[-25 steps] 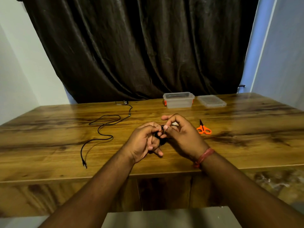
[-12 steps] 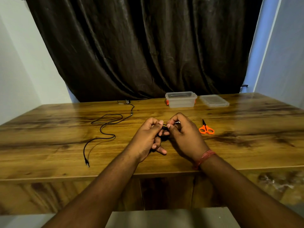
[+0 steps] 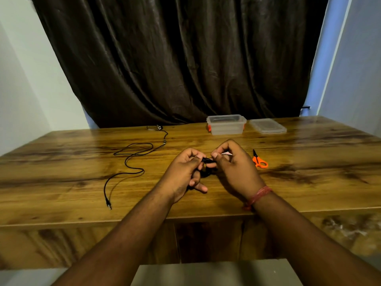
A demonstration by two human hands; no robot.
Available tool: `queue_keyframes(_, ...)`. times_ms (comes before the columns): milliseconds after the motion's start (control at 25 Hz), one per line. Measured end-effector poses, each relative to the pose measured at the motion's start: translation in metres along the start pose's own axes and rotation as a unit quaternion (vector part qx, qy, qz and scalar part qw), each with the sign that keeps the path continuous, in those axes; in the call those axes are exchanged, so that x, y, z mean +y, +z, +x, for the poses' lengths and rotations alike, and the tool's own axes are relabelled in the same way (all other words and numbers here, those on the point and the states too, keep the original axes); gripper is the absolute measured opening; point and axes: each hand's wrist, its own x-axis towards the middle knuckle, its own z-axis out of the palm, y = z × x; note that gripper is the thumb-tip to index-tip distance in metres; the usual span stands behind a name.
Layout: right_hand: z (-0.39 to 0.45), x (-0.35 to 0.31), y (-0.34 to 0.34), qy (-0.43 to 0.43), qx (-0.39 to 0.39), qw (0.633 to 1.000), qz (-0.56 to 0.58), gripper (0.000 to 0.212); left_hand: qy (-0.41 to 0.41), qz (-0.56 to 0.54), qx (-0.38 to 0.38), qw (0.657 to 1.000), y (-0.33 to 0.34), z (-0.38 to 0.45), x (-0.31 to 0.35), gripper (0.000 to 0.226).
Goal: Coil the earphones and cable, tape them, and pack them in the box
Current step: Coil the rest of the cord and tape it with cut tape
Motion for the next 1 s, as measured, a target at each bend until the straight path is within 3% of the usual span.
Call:
queue_keyframes(120,-0.001,0.0,0.0,-0.017,0.004,1.0,-0.017,0.005,0.006,0.02,0.011,1.0,0.002,-0.001,0.0,0.011)
queue_keyframes(320,0.001,0.0,0.002,-0.071,0.012,0.994,-0.082,0.006,0.046,0.149,0.071,0.985,0.004,-0.001,-0.005,0.017)
queue_keyframes(400,0.002,0.001,0.002,-0.082,0.033,0.995,-0.055,0.007,0.054,0.126,0.08,0.987,0.002,-0.001,-0.004,0.016)
queue_keyframes(600,0.005,0.001,-0.01,-0.056,0.137,0.989,0.029,0.006,0.024,-0.049,0.111,0.992,-0.008,0.0,0.004,0.011)
queue_keyframes(760,0.005,0.0,-0.005,-0.039,0.04,0.996,0.07,0.014,-0.004,-0.108,0.098,0.989,-0.011,0.002,0.005,0.01)
queue_keyframes(880,0.0,-0.003,0.0,-0.044,-0.042,0.989,0.138,0.011,0.015,-0.051,0.085,0.995,-0.008,0.003,0.001,0.01)
queue_keyframes(1000,-0.004,-0.006,0.002,-0.065,-0.07,0.987,0.128,0.009,0.053,0.008,0.059,0.997,-0.004,0.003,-0.003,0.012)
